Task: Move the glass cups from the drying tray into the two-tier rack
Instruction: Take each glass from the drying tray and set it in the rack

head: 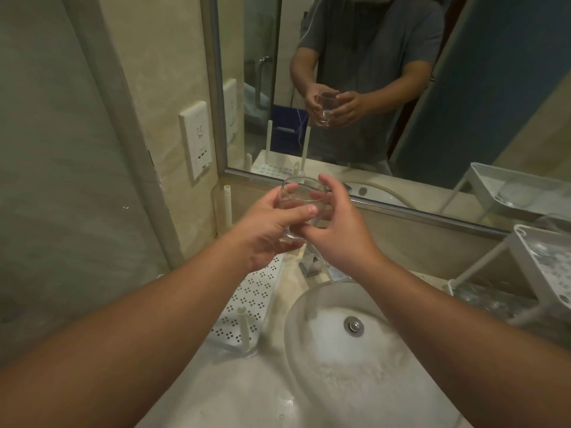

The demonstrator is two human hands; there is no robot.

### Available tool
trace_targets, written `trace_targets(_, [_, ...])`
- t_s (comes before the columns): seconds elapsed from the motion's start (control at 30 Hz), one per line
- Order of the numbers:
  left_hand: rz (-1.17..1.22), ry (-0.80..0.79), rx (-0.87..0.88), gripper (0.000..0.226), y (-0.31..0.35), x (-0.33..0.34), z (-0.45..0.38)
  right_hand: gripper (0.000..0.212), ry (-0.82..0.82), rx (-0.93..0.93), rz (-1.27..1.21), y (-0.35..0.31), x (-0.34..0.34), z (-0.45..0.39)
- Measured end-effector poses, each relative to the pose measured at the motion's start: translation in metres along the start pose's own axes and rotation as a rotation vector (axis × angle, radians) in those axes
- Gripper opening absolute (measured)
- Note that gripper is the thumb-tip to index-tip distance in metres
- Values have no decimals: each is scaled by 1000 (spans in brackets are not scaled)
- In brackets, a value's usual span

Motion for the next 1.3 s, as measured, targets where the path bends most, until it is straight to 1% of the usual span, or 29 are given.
trace_targets(0.17, [-5, -53, 4, 68, -10, 28, -5, 90, 45, -1, 24, 6, -25, 10])
trace_targets(0.4, [-8, -160, -6, 58, -28, 90, -19, 87, 118, 50, 41, 26, -81, 34])
trace_targets(0.53, [-41, -196, -5, 68, -37, 130, -29, 86, 138, 57, 73, 37, -118, 49])
trace_targets(0.6, [-49, -218, 2, 67, -42, 152, -34, 86, 147, 66, 79, 44, -137, 56])
trace_targets(0.8, [-81, -330, -58, 61, -61, 218, -54, 75, 196, 97, 70, 65, -198, 81])
trace_targets(0.97, [-130, -385, -74, 73, -77, 274, -64, 64, 265, 127, 82, 84, -250, 102])
trace_targets(1.0, [-134, -394, -78, 72, -80, 285, -66, 65, 272, 137, 76, 88, -260, 106])
trace_targets(1.1, [-104, -387, -103, 55, -90, 318, -75, 70, 266, 168, 75, 102, -289, 117])
trace_targets(1.2, [-73, -385, -139, 62, -99, 349, -81, 83, 294, 205, 75, 117, -319, 126])
trace_targets(1.23, [-70, -389, -147, 60, -102, 360, -83, 87, 307, 218, 91, 122, -328, 130])
trace_targets(1.3, [-71, -392, -164, 49, -109, 379, -89, 89, 349, 236, 118, 130, -347, 136])
Point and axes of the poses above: each hand's wrist, its own z-axis away from the middle knuckle, its own x-axis out of the palm, y = z × x, the point moved 5 cm from there along -z, towards the middle knuckle, and after that the axes turned 14 degrees about -x, right-handed, at the moved point
